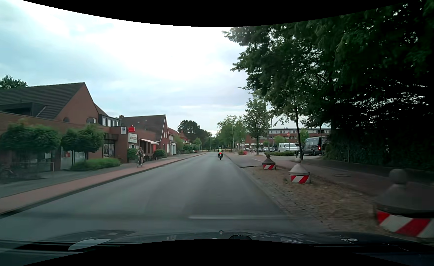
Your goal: Follow the waypoints while adhering to traffic rules and regulations
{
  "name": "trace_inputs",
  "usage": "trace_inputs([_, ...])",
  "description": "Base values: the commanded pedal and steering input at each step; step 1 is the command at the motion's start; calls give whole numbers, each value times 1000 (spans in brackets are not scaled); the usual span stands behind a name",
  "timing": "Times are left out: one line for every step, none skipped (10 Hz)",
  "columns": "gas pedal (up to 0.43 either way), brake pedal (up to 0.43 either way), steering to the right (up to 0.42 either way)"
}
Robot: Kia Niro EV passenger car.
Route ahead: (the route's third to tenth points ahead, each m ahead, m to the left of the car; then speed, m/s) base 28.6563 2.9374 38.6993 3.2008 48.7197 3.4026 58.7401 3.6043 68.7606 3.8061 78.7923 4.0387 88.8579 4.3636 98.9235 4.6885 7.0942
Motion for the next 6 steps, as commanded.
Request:
trace_inputs([138, 0, 0])
trace_inputs([138, 0, 0])
trace_inputs([138, 0, 0])
trace_inputs([138, 0, -1])
trace_inputs([138, 0, 0])
trace_inputs([138, 0, 2])
